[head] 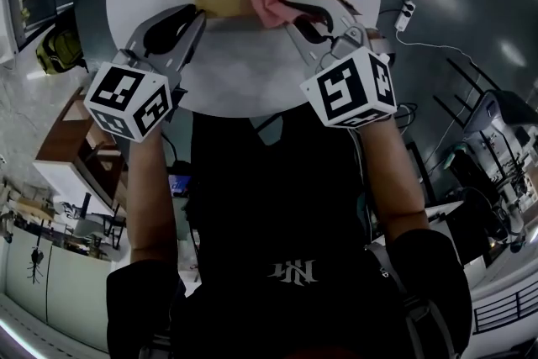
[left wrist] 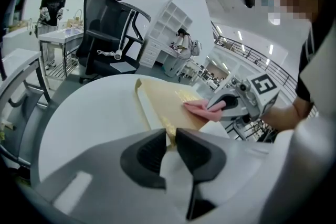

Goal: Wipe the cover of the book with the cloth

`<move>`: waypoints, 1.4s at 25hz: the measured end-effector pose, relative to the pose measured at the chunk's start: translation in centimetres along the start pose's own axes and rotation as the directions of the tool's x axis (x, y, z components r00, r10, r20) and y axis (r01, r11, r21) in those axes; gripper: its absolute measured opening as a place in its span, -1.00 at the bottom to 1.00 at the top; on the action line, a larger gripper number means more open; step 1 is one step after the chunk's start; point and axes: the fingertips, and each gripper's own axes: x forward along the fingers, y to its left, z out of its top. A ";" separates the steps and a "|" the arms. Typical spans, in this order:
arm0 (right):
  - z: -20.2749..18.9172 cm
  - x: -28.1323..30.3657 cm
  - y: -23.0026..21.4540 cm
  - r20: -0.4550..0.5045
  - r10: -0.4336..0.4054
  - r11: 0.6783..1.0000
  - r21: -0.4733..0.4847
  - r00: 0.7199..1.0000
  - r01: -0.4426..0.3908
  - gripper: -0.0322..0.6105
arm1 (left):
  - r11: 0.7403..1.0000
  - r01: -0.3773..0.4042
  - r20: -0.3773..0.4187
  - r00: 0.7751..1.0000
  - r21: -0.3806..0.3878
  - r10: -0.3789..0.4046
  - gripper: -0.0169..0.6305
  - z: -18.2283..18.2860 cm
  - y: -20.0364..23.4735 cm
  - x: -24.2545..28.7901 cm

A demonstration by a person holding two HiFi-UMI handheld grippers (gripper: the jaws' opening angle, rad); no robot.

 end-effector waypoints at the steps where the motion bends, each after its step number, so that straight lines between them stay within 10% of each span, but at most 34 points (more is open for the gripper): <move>1: -0.4 -0.2 -0.2 -0.003 -0.003 1.000 0.001 1.000 0.003 -0.87 | 1.000 -0.007 -0.002 1.000 0.001 0.007 -0.77 0.0 0.1 0.0; 22: -12.1 -9.2 -5.9 -0.100 -0.097 0.995 0.021 0.990 0.100 -0.86 | 0.977 -0.203 -0.043 0.978 0.067 0.206 -0.81 0.0 -2.9 1.2; 35: 0.3 -16.1 -6.3 0.284 -0.026 0.994 0.107 0.958 -0.005 -0.86 | 0.944 -0.322 -0.005 0.946 0.070 0.323 -0.80 1.9 -3.9 -2.8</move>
